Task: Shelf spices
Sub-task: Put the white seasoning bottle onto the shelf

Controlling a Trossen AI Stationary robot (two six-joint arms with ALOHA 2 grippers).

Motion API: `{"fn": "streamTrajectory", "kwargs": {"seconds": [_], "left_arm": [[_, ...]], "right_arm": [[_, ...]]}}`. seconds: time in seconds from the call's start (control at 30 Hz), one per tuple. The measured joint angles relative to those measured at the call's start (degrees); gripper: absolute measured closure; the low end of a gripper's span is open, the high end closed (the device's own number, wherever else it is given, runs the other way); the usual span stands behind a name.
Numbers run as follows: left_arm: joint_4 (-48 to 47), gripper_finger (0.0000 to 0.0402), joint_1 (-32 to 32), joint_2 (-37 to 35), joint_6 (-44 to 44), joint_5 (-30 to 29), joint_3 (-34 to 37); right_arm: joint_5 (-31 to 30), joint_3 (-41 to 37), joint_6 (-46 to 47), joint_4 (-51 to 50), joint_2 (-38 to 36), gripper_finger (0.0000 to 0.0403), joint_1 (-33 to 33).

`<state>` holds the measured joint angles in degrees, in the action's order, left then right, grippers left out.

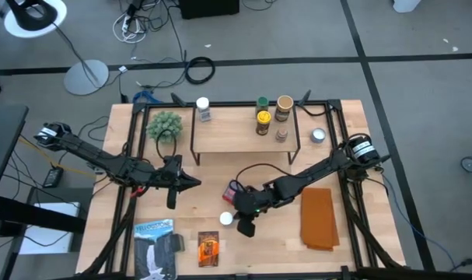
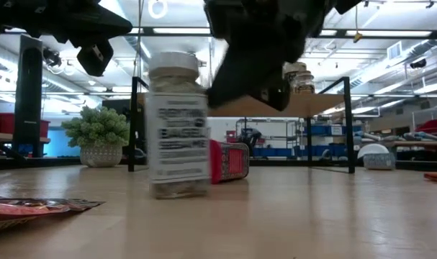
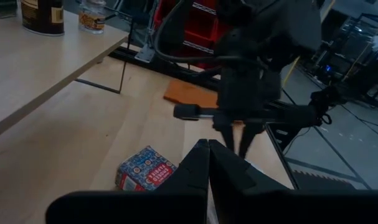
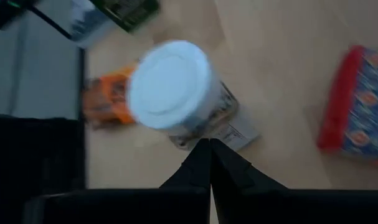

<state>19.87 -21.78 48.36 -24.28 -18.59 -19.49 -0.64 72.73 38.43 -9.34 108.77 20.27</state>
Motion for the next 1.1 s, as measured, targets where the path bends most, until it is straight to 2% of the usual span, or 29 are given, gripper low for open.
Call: {"fn": "streamTrajectory", "kwargs": {"seconds": [0.27,0.47,0.67,0.93,1.1], "left_arm": [[0.1,0.0387,0.0,0.0,0.0,0.1,0.0],[0.0,0.0368,0.0,0.0,-0.4,1.3,0.0],[0.0,0.0286,0.0,1.1,-0.3,0.2,0.0],[5.4,0.015,0.0,7.2,-1.6,1.5,0.0],[8.7,0.0114,0.0,11.3,-3.2,1.7,0.0]], "right_arm": [[0.8,0.0,0.0,0.6,-0.2,0.0403,0.6],[0.7,0.0,2.9,-8.3,-0.2,0.0403,1.4],[0.3,0.0,6.3,-15.2,-0.2,0.0403,3.5],[-2.7,0.0,7.8,-16.1,-0.2,0.0403,5.8],[-2.8,0.0,8.4,-16.3,-0.2,0.0403,6.0]]}}
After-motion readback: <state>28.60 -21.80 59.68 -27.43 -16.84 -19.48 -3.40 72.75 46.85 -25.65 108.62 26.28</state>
